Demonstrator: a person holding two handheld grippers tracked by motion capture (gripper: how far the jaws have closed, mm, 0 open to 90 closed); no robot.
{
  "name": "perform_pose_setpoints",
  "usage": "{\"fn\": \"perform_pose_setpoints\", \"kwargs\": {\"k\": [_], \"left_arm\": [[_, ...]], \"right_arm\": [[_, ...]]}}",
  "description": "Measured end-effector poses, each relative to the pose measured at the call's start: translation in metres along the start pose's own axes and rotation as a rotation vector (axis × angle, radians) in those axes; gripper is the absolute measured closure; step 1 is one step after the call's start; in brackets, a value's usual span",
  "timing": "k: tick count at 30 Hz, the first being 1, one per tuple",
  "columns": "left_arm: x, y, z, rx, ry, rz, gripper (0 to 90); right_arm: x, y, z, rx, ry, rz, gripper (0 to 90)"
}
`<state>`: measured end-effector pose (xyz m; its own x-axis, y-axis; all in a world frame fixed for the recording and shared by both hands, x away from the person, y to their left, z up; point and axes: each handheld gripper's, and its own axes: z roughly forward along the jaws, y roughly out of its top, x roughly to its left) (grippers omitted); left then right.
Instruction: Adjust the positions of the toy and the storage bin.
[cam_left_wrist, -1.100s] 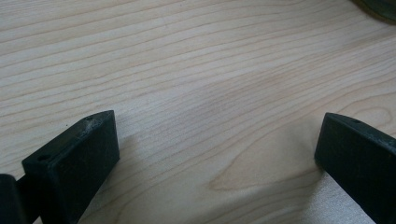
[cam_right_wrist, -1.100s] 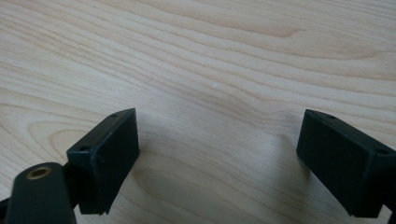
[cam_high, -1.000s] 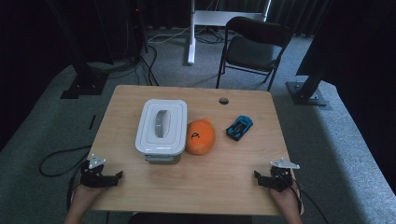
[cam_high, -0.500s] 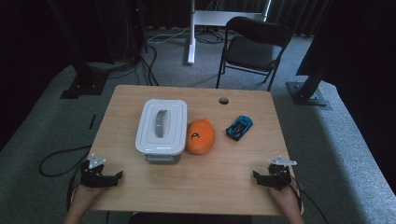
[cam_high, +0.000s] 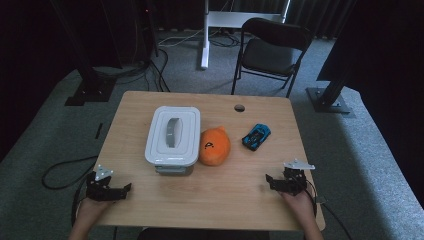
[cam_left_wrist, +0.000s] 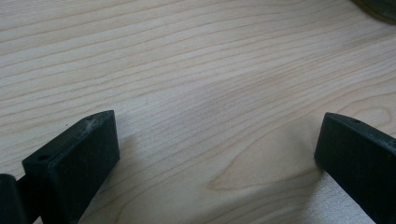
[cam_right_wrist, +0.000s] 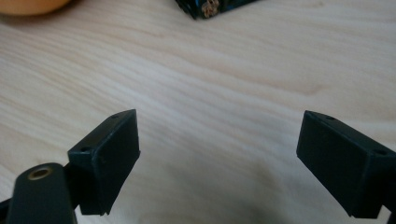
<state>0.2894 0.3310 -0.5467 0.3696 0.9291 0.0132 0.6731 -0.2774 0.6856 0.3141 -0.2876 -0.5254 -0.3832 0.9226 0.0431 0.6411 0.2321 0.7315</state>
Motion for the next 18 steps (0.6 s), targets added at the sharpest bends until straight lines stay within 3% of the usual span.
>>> {"fn": "perform_pose_setpoints", "kwargs": {"k": [10,18], "left_arm": [[0.000,0.000,0.000,0.000,0.000,0.000,0.3],[0.000,0.000,0.000,0.000,0.000,-0.001,0.3]], "right_arm": [[0.009,0.024,0.009,-0.051,0.015,-0.002,12.5],[0.016,0.039,0.018,-0.061,0.033,-0.018,13.1]]}}
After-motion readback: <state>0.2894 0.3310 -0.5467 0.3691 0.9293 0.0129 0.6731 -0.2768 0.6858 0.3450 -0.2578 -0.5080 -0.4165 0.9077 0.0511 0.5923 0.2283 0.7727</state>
